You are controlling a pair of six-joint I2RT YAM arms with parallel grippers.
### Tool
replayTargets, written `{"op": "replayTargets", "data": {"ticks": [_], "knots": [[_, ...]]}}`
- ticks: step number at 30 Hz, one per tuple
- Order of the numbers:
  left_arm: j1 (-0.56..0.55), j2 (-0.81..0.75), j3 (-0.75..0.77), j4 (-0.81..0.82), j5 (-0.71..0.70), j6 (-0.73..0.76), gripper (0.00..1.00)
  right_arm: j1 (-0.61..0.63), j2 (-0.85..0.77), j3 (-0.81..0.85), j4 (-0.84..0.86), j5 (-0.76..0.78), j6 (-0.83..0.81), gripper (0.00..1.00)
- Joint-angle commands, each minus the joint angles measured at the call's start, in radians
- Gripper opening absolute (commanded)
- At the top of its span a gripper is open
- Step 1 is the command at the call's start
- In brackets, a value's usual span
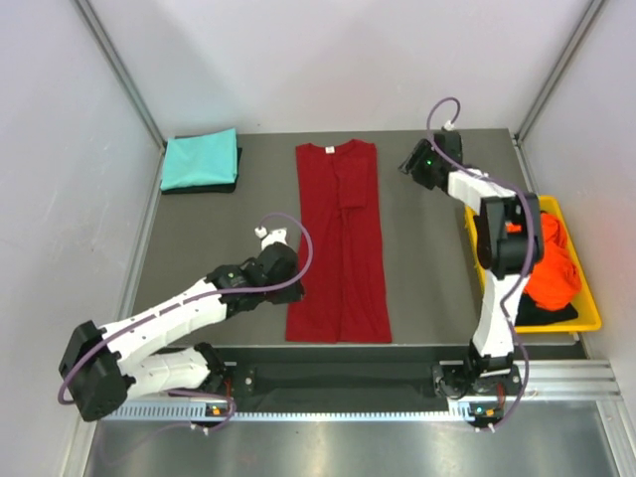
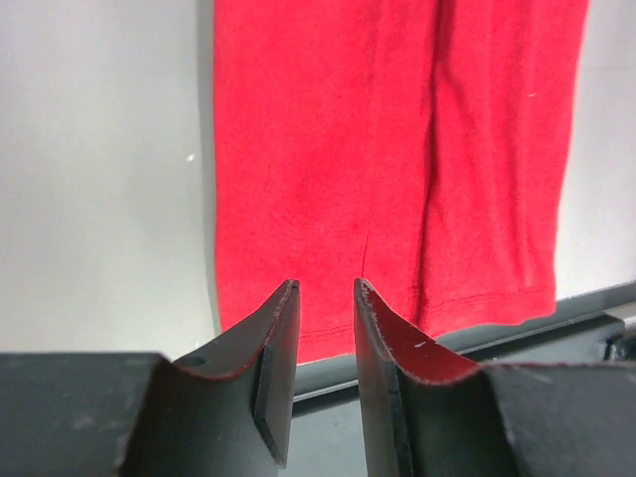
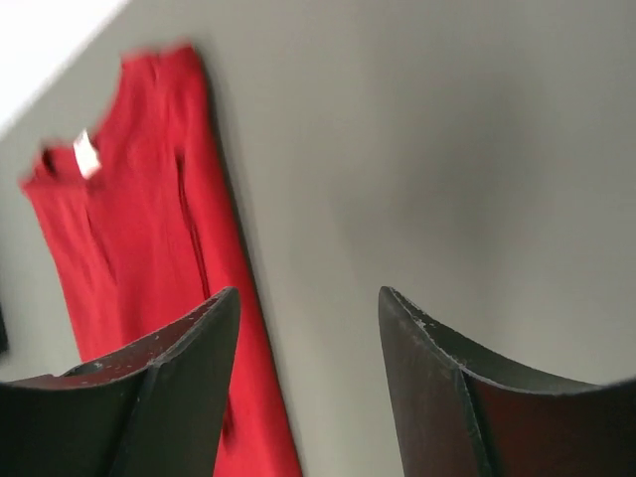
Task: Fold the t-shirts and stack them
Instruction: Fold the tshirt
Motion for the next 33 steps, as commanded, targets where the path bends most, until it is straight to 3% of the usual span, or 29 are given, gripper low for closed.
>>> {"op": "replayTargets", "data": {"ticks": [1,3,5,11,18,26,33], "knots": [[0.084,0.011,0.037,0.012,0.13,0.145,0.34,0.004,-0.194,-0.062,-0.297,-0.078,-0.162,0.59],[0.164,0.022,0.015,0.084,0.314,0.161,0.34,0.016,-0.295,-0.128,-0.413,-0.127,-0.178,0.59],[0.198,0.038,0.006,0.103,0.384,0.178,0.34,0.044,-0.387,-0.281,-0.445,-0.139,-0.184,0.59],[0.204,0.057,-0.011,0.05,0.364,0.248,0.36,0.166,-0.667,-0.559,-0.505,-0.239,-0.14,0.61],[0.204,0.022,-0.123,0.03,0.327,0.196,0.4,0.349,-0.889,-0.766,-0.58,-0.106,-0.086,0.65],[0.203,-0.058,-0.25,0.124,0.378,0.101,0.44,0.44,-1.001,-0.984,-0.454,-0.199,-0.003,0.64],[0.201,-0.069,-0.322,0.219,0.435,0.037,0.36,0.475,-1.05,-1.069,-0.416,-0.204,0.032,0.6]]}}
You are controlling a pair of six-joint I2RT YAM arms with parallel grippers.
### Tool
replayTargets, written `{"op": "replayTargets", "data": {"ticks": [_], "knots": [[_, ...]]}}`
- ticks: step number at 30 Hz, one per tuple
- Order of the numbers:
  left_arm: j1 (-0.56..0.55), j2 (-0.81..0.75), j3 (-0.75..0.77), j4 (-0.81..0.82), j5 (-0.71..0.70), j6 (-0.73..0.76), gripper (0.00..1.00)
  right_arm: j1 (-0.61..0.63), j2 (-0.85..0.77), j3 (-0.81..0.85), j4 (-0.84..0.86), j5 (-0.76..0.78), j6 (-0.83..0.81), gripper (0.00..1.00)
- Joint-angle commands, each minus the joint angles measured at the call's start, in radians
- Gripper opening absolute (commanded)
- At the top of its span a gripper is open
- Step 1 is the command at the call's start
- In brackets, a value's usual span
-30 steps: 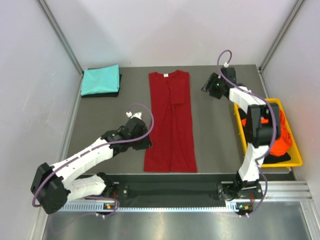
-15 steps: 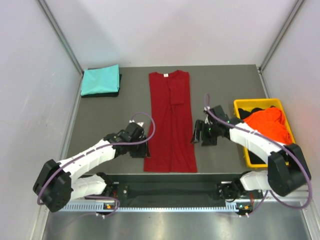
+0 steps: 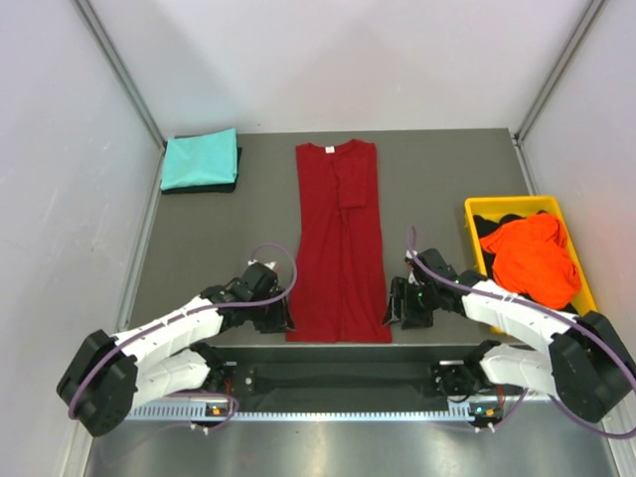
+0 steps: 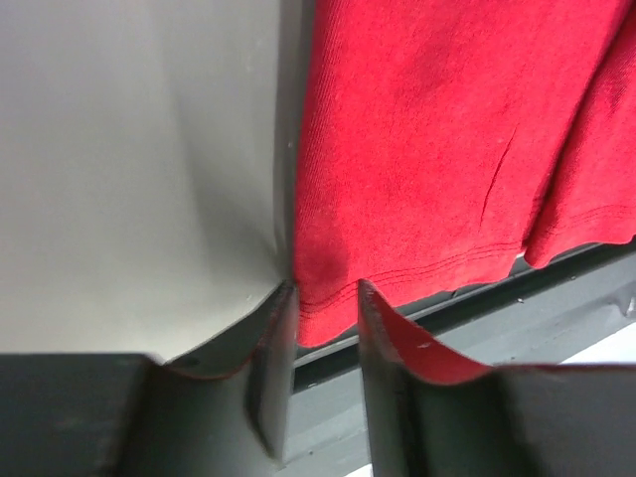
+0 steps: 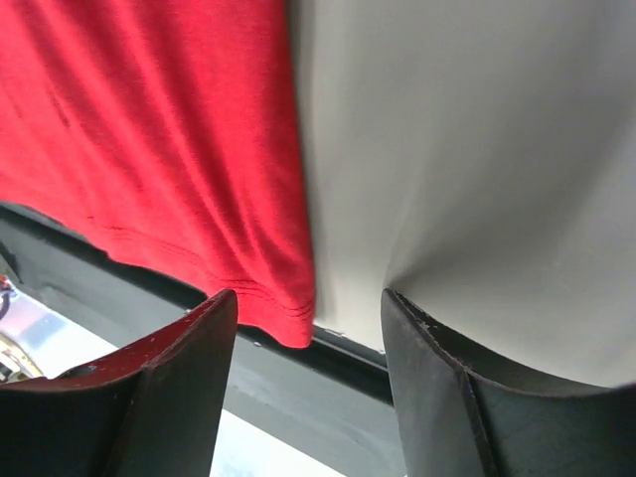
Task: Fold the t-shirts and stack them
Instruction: Fold the tshirt
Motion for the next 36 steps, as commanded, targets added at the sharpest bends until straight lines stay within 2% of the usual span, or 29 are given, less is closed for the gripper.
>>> {"op": "replayTargets", "data": {"ticks": [1,3,4,8,11,12,15,16,20,23,24,26,29,31,36], "knots": [[0.001,-0.015,-0.03,0.11,0.047,-0.053,0.33,0.024,-0.044,-0.023,0.084,-0.017,0.031,0.59],[-0.002,-0.009,-0.042,0.13,0.082,-0.066,0.27,0.032,-0.042,-0.039,0.102,-0.045,0.042,0.56],[-0.002,-0.003,-0.048,0.152,0.095,-0.084,0.18,0.037,-0.042,-0.043,0.105,-0.045,0.043,0.54],[-0.024,-0.036,-0.081,0.181,0.109,-0.149,0.03,0.073,-0.06,-0.045,0.085,-0.014,0.05,0.44],[-0.039,-0.066,-0.091,0.178,0.096,-0.187,0.01,0.08,-0.067,-0.045,0.067,-0.009,0.048,0.33],[-0.041,-0.066,-0.09,0.167,0.095,-0.192,0.01,0.08,-0.067,-0.039,0.055,0.009,0.046,0.19],[-0.059,-0.067,-0.072,0.143,0.073,-0.208,0.04,0.08,-0.079,-0.029,0.0,0.062,0.036,0.02],[-0.076,-0.069,-0.067,0.141,0.066,-0.215,0.07,0.08,-0.083,-0.023,-0.032,0.079,0.034,0.0],[-0.114,-0.084,-0.085,0.187,0.076,-0.285,0.2,0.08,-0.091,-0.019,-0.066,0.104,0.023,0.0],[-0.128,-0.098,-0.061,0.128,0.046,-0.276,0.27,0.08,-0.091,0.0,-0.094,0.109,0.025,0.15],[-0.127,-0.099,-0.041,0.085,0.02,-0.256,0.27,0.078,-0.103,0.026,-0.112,0.13,0.028,0.27],[-0.127,-0.113,0.025,-0.044,-0.062,-0.198,0.31,0.081,-0.126,0.058,-0.169,0.158,0.036,0.3],[-0.128,-0.132,0.094,-0.116,-0.163,-0.14,0.37,0.083,-0.185,0.13,-0.212,0.216,0.063,0.37],[-0.098,-0.124,0.135,-0.123,-0.196,-0.085,0.4,0.098,-0.186,0.188,-0.202,0.233,0.091,0.37],[0.019,-0.06,0.171,-0.054,-0.025,-0.011,0.41,0.207,-0.098,0.277,-0.091,0.286,0.18,0.39]]}}
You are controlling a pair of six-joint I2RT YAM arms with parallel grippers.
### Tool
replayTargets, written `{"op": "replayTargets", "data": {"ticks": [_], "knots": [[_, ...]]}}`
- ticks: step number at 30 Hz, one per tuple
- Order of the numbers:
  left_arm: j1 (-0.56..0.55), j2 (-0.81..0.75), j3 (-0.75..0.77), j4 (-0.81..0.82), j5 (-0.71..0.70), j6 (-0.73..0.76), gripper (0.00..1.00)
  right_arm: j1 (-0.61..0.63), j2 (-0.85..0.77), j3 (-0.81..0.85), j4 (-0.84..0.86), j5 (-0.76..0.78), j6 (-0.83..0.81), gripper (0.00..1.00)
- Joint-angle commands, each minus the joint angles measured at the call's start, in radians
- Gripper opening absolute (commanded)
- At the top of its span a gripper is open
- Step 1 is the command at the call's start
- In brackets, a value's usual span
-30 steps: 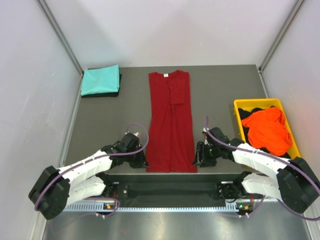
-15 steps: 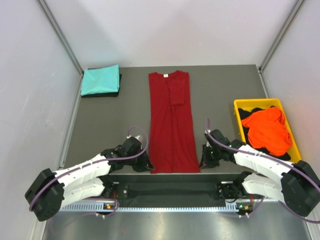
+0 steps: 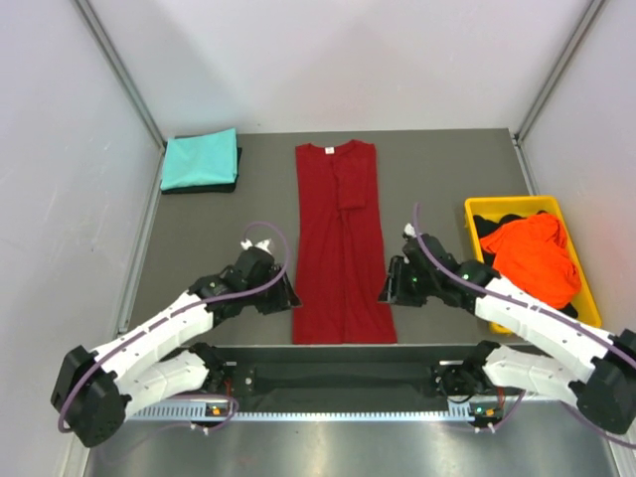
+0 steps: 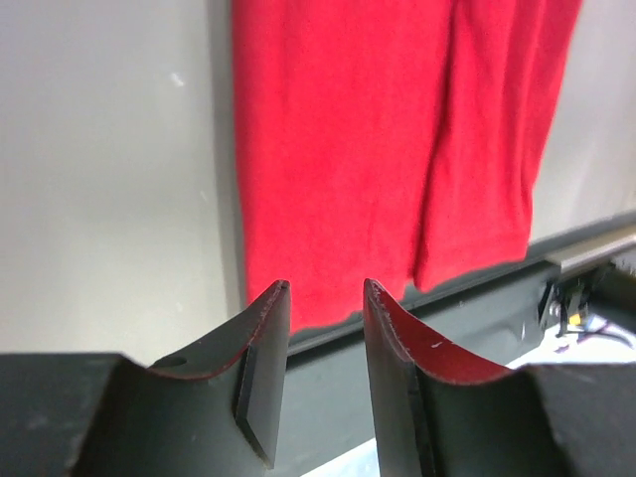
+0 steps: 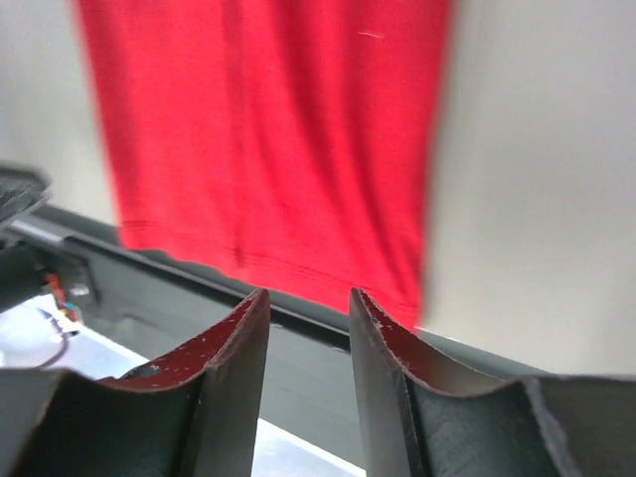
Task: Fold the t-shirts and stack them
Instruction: Fold the tshirt
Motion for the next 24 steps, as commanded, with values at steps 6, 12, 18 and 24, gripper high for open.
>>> {"op": "replayTargets", "data": {"ticks": [6,12,18,24], "knots": [[0.181,0.085,0.032,0.069,0.152,0.132,0.4,0.297,0.256,0.161,0.119,0.165,0.191,0.4],[0.206,0.062,-0.019,0.086,0.168,0.146,0.4,0.463,0.441,0.228,0.156,0.213,0.268,0.37],[0.215,0.044,-0.054,0.102,0.192,0.143,0.4,0.495,0.536,0.247,0.181,0.212,0.288,0.34],[0.217,0.028,-0.073,0.102,0.192,0.142,0.4,0.494,0.573,0.253,0.188,0.201,0.286,0.31]]}}
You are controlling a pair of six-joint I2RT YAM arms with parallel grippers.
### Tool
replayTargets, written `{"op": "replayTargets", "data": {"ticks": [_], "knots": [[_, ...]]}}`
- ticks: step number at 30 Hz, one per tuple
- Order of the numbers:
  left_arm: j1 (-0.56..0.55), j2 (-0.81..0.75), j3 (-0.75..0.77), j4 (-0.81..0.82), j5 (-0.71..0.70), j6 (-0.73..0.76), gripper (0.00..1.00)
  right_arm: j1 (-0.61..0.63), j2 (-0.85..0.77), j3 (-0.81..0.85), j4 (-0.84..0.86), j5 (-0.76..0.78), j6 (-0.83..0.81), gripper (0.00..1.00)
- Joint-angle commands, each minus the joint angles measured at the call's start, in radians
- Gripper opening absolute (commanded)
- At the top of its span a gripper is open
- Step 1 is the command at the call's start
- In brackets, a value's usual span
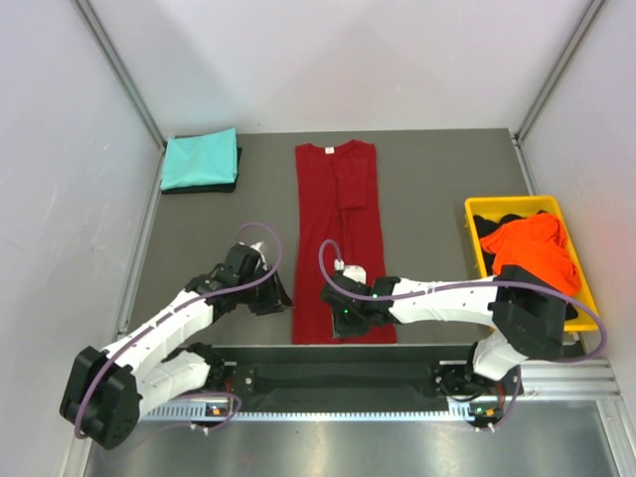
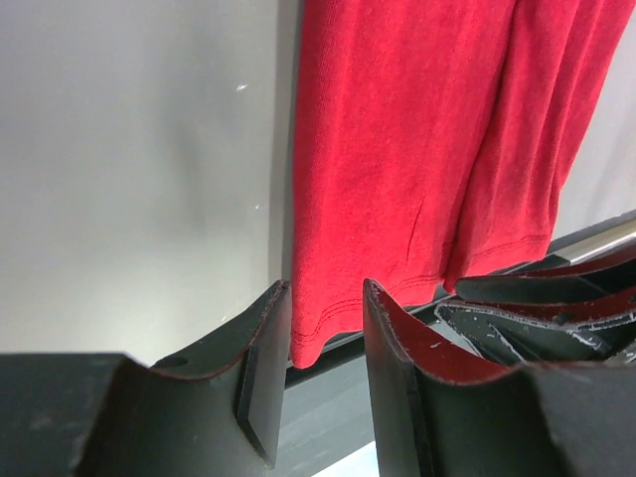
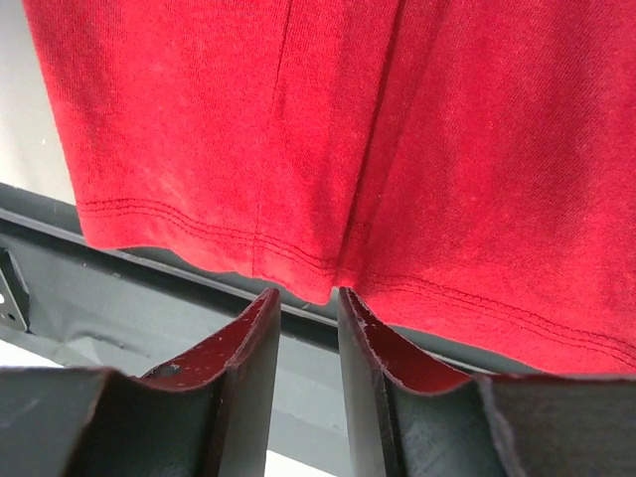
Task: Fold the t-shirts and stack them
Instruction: Fold the tshirt
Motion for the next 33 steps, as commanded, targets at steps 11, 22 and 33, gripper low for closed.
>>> {"op": "replayTargets", "data": {"ticks": [11,22,33], "knots": [[0.005,-0.01,-0.025,0.071,0.031,0.019,0.4,0.016,0.059,0.057,0.034,-0.003,0.017,0.27],[0.006,0.011,-0.022,0.077,0.018,0.036,0.4,0.02,0.106,0.114,-0.05,0.025,-0.003,0.25],[0.006,0.025,-0.012,0.063,0.025,0.048,0.4,0.028,0.12,0.16,-0.128,0.06,-0.013,0.27]]}}
